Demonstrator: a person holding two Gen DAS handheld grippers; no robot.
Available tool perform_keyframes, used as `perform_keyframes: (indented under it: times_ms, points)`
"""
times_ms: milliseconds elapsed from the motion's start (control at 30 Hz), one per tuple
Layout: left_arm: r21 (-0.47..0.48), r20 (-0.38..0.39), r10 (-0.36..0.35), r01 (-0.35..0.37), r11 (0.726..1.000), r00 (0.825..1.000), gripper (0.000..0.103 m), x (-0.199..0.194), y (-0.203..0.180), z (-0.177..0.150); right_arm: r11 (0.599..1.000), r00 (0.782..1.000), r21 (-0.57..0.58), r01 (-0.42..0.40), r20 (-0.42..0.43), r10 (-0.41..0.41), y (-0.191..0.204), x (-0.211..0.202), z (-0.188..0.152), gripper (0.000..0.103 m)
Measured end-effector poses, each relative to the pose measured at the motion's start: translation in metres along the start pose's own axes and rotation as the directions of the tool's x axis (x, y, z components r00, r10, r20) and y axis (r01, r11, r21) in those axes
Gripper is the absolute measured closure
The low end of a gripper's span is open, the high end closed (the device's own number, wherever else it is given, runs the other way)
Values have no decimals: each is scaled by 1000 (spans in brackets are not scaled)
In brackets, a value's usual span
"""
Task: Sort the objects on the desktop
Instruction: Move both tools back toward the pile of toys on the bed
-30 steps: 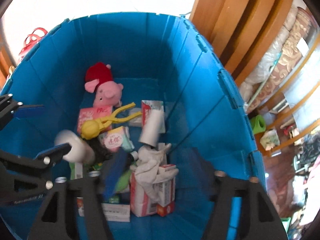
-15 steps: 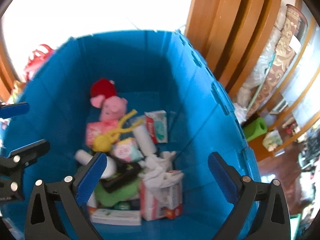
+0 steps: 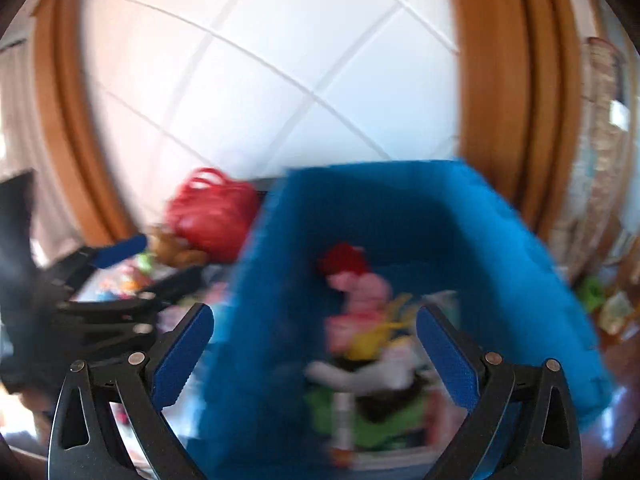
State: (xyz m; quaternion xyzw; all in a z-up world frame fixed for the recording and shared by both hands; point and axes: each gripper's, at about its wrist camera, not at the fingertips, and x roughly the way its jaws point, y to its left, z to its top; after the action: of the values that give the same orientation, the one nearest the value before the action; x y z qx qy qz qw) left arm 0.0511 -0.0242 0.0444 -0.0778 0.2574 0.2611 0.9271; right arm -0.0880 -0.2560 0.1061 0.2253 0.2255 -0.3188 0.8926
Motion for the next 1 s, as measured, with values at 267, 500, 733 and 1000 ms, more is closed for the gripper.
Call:
perform_keyframes:
  times_ms: [267,500,733,1000]
  points:
    - [-108,-58,140,-145,983,989,21,-14,123,-59,998,998,-51,-37,56,40,102,27,-11,0]
    - [-191,-172,250,-281,940,953,21,-26,245,-122,997,999,-70,-34,21,35,174,76,-26,0]
    - [-283,-328,372,-466,838,868,21,-35,371,-200,999,996,-26,-39,-84,36,210,138,-48,0]
    - [-400,-523,342,-578,711,781,21,-25,506,-290,999,970,41,23,-244,-12,216,215,-80,0]
